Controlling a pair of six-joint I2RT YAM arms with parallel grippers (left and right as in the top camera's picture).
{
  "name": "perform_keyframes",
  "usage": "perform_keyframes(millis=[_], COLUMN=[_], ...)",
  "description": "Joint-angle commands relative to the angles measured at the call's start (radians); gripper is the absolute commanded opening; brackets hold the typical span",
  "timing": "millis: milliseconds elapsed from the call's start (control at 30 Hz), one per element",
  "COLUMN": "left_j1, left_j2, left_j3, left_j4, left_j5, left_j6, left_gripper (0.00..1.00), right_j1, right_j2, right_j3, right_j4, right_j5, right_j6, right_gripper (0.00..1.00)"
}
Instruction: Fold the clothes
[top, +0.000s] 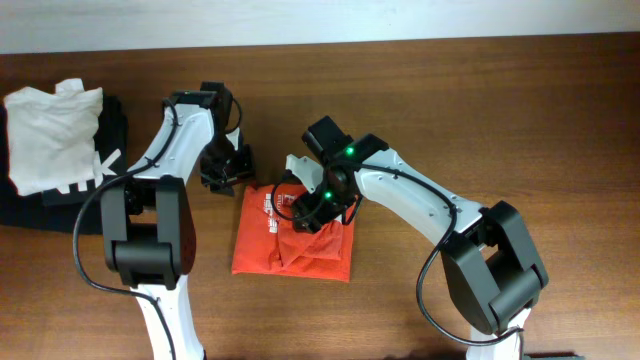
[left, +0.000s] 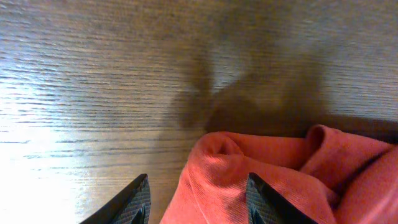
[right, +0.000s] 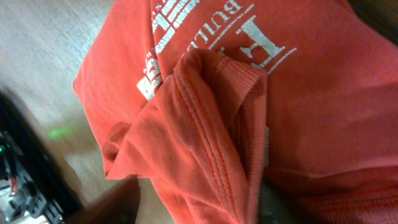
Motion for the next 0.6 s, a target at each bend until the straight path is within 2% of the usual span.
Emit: perform_keyframes(millis=[0,33,133,233,267,300,367,467,533,567], left_j1=[-0.011,-0.011,-0.014,-0.020,-0.021,-0.021,-0.021,-0.021,-0.021,-0.021], left_j2=[0.008,0.008,0.008,0.008,0.008,0.008,0.008,0.008,0.008,0.008], left_j3=[-0.060,-0.078,-0.102,-0.103,-0.103,-0.103,-0.103,-0.103,-0.103,-0.103], left_j4=[0.032,0.044,0.053,0.055,0.055,0.055,0.061,0.062,0.062,0.063], left_j5=[0.011,0.011,0.011,0.011,0.011,0.011,0.011,0.011,0.011,0.011], left_j6=[0.019,0.019,0.019,0.019,0.019,0.019,0.019,0.019,0.019,0.019], left_gripper=[0.52,0.52,0.52,0.52,0.52,0.52,0.52,0.52,0.52,0.52], right_j1=[0.012,0.012,0.012,0.009,0.009,0.009,0.009,0.009,0.011,0.011], right_j2=[0.010,0.011,0.011,0.011,0.011,0.011,0.011,0.002,-0.051,-0.079], right_j3=[-0.006,-0.015,-0.057,-0.077,-0.077,-0.077,-0.077,-0.076,-0.035,-0.005], right_j4=[-0.012,-0.014,-0.025,-0.121,-0.156,-0.187,-0.259,-0.329,-0.318,-0.293], right_j5=[0.007,0.017,0.078,0.333,0.449,0.524,0.586,0.659,0.618,0.565], right_j6=[0.001,0.001,0.002,0.142,0.235,0.297,0.318,0.447,0.437,0.395], right_gripper=[0.33,0.29,0.04,0.04,0.05,0.22,0.38,0.38,0.40,0.46])
